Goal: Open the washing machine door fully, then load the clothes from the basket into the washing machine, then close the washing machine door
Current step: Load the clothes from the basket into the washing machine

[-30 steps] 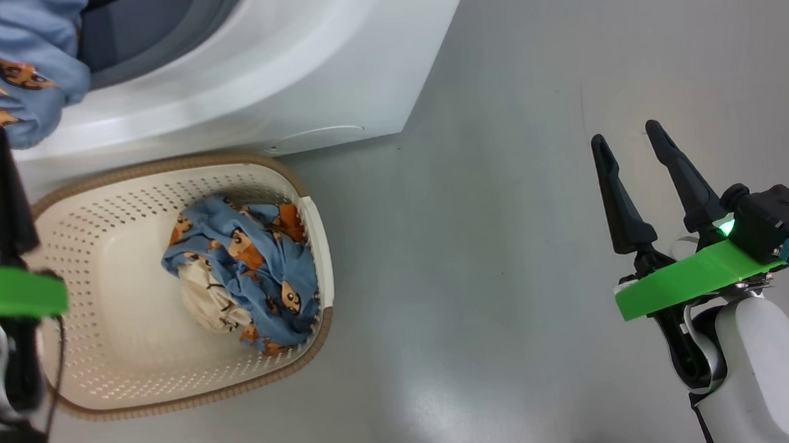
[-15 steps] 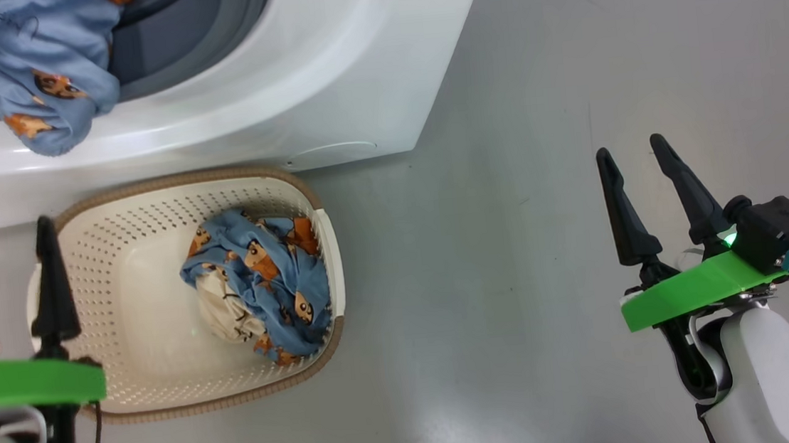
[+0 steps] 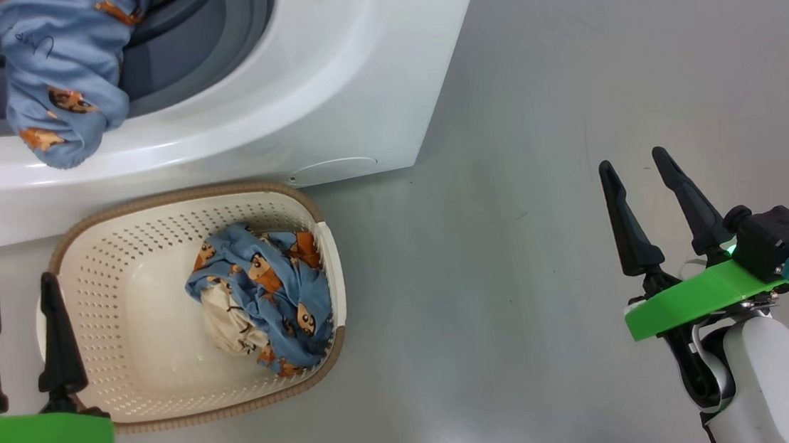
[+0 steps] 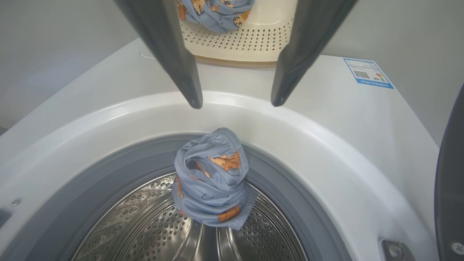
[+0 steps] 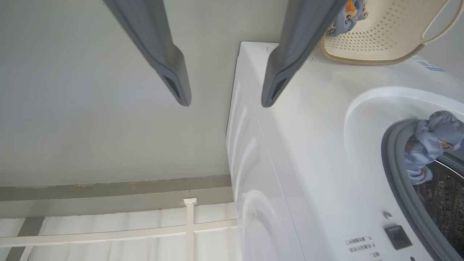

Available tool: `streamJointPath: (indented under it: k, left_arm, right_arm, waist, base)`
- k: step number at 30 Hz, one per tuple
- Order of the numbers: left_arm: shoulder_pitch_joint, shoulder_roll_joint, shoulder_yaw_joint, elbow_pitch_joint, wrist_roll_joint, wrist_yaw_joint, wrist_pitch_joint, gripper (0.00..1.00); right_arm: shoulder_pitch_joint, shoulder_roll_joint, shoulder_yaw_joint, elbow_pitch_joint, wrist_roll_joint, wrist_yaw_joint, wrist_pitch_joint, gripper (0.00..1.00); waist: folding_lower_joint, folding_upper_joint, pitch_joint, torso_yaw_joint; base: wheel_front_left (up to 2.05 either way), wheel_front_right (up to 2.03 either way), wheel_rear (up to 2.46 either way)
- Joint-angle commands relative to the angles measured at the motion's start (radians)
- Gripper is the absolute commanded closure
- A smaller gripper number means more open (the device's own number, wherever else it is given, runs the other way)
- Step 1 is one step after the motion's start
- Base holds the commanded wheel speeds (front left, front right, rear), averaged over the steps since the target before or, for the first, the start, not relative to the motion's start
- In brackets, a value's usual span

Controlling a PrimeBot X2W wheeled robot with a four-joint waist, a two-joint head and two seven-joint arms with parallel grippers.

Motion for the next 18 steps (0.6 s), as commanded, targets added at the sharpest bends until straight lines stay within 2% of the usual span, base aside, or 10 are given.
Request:
streamJointPath:
  k: [1, 10, 18]
  left_arm:
    - [0.010, 0.018, 0.037, -0.025, 0.011, -0.002, -0.005, 0.00]
    - [-0.001, 0.027, 0.028, -0.020, 0.006, -0.002, -0.005, 0.00]
    - [-0.077, 0.061, -0.004, 0.017, -0.011, -0.002, -0.005, 0.00]
  right_arm:
    - [0.030, -0.005, 0.019, -0.019, 0.007, 0.002, -0.005, 0.00]
    - [0.030, -0.005, 0.020, -0.024, 0.008, 0.002, -0.005, 0.00]
    - [0.020, 0.002, 0.023, -0.032, 0.008, 0.002, -0.005, 0.00]
  waist:
    - [0.0001, 0.0000, 0.000, 0.000]
    - [0.0001, 0.0000, 0.008, -0.005]
    - [0.0001, 0.0000, 0.035, -0.010]
  base:
    - [0.00, 0.00, 0.00]
    - [0.00, 0.00, 0.00]
    - [0.00, 0.00, 0.00]
